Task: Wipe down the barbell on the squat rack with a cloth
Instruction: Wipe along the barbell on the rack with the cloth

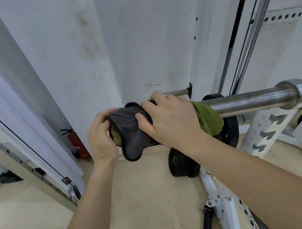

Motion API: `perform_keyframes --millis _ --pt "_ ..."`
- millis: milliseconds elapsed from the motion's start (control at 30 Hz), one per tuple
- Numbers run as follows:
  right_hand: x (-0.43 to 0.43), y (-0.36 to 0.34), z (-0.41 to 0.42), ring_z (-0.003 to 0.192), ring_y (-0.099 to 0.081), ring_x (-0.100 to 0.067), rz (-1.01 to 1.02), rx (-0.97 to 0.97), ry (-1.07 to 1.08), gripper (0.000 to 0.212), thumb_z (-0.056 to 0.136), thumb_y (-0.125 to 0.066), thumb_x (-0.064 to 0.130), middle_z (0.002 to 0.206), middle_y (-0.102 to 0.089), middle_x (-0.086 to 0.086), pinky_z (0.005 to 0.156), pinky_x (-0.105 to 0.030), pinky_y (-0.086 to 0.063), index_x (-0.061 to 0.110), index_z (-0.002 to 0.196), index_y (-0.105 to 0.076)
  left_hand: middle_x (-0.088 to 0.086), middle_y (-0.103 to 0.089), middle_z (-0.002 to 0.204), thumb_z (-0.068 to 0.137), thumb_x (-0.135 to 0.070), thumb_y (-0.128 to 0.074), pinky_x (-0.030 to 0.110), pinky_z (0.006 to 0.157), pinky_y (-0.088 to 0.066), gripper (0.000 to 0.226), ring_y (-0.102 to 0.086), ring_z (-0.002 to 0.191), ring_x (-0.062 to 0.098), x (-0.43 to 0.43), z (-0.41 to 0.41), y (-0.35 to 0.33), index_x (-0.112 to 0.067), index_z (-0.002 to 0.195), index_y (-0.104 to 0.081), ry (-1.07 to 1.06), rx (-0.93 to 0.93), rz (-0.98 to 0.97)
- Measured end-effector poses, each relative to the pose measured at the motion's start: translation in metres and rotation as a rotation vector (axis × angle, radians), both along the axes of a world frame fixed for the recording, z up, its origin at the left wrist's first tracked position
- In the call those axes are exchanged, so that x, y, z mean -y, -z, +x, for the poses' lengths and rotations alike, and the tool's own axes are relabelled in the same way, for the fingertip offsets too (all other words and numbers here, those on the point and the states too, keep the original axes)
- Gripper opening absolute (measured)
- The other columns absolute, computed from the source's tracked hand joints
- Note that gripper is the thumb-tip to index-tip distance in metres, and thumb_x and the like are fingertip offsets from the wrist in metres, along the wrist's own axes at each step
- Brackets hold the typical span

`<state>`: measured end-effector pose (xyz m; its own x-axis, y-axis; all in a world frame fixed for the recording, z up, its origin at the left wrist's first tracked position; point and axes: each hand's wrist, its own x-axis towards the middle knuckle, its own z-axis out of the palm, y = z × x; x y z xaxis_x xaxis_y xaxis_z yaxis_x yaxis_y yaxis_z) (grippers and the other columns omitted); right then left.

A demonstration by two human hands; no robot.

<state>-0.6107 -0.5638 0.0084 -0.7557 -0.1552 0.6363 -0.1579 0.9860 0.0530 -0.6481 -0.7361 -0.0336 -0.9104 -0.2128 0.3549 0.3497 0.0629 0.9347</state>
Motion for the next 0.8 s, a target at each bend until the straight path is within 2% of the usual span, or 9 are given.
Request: perform_keyframes --millis 67,133,200,300,400,500,600,700,800 --pt "-0.031 0.000 0.005 0.075 -0.062 -0.030 0.002 0.015 0.048 0.046 0.096 -0.037 0.053 0.091 -0.062 -0.003 0.063 -0.038 -0.042 0.022 0.096 -0.071 -0.006 -0.073 0.103 0.091 -0.014 -0.039 0.035 0.092 -0.053 0.036 -0.067 0.102 0.017 -0.006 0.001 -0.025 -0.019 0.094 -0.074 -0.020 -0.051 -0.169" --pt "-0.065 0.000 0.010 0.077 -0.062 -0.029 0.022 0.011 0.100 0.046 0.098 -0.035 0.053 0.092 -0.062 -0.002 0.065 -0.037 -0.040 0.024 0.100 -0.071 -0.011 -0.072 0.103 0.091 -0.035 -0.036 0.031 0.090 -0.050 0.038 -0.064 0.101 0.015 -0.025 0.013 -0.059 -0.029 0.094 -0.073 0.048 -0.032 -0.520" --pt "-0.100 -0.002 0.017 0.078 -0.062 -0.027 0.029 0.002 0.135 0.044 0.099 -0.036 0.051 0.094 -0.063 -0.001 0.067 -0.035 -0.039 0.026 0.105 -0.071 -0.013 -0.069 0.104 0.096 -0.047 -0.038 0.034 0.085 -0.047 0.036 -0.061 0.102 0.018 -0.061 0.027 -0.085 -0.035 0.111 -0.069 0.118 0.043 -0.885" --pt "-0.155 -0.002 0.029 0.082 -0.062 -0.030 0.025 -0.004 0.225 0.044 0.100 -0.035 0.048 0.097 -0.065 -0.001 0.081 -0.040 -0.042 0.024 0.106 -0.071 -0.004 -0.065 0.111 0.102 -0.053 -0.034 0.035 0.083 -0.045 0.040 -0.060 0.107 0.025 -0.133 0.036 -0.091 -0.038 0.131 -0.058 0.194 -0.023 -1.206" --pt "-0.210 0.003 0.042 0.094 -0.062 -0.031 0.066 -0.028 0.371 0.046 0.101 -0.031 0.045 0.106 -0.066 -0.003 0.108 -0.049 -0.034 0.022 0.107 -0.071 0.002 -0.052 0.097 0.102 -0.050 -0.035 0.040 0.079 -0.051 0.043 -0.057 0.095 0.026 -0.201 0.035 -0.087 -0.026 0.115 -0.068 0.239 -0.134 -1.248" --pt "-0.237 0.007 0.048 0.102 -0.061 -0.032 0.054 -0.047 0.429 0.041 0.102 -0.034 0.040 0.111 -0.065 -0.004 0.115 -0.052 -0.025 0.019 0.108 -0.069 0.005 -0.053 0.104 0.101 -0.044 -0.037 0.040 0.075 -0.048 0.035 -0.057 0.091 0.028 -0.245 0.037 -0.087 -0.014 0.112 -0.052 0.366 -0.060 -1.244" --pt "-0.224 0.009 0.044 0.093 -0.058 -0.034 -0.065 -0.091 0.370 0.039 0.102 -0.037 0.034 0.108 -0.064 -0.009 0.095 -0.048 -0.042 0.011 0.099 -0.069 0.004 -0.061 0.091 0.103 -0.041 -0.032 0.038 0.068 -0.045 0.026 -0.059 0.080 0.028 -0.238 0.035 -0.079 -0.016 0.104 -0.039 0.324 -0.099 -1.309" --pt "-0.180 0.007 0.037 0.088 -0.057 -0.033 -0.098 -0.104 0.304 0.043 0.103 -0.035 0.036 0.108 -0.065 -0.008 0.082 -0.044 -0.042 0.013 0.097 -0.071 0.003 -0.061 0.081 0.105 -0.042 -0.027 0.038 0.069 -0.046 0.030 -0.058 0.072 0.031 -0.185 0.034 -0.074 -0.017 0.110 -0.042 0.197 -0.183 -1.373" --pt "-0.106 0.006 0.025 0.080 -0.058 -0.035 -0.074 -0.099 0.198 0.043 0.103 -0.036 0.037 0.101 -0.065 -0.010 0.076 -0.044 -0.042 0.014 0.096 -0.071 0.000 -0.062 0.082 0.096 -0.044 0.000 0.043 0.088 -0.043 0.053 -0.047 0.066 0.029 -0.115 0.030 -0.070 -0.019 0.110 -0.044 0.080 -0.176 -1.505"
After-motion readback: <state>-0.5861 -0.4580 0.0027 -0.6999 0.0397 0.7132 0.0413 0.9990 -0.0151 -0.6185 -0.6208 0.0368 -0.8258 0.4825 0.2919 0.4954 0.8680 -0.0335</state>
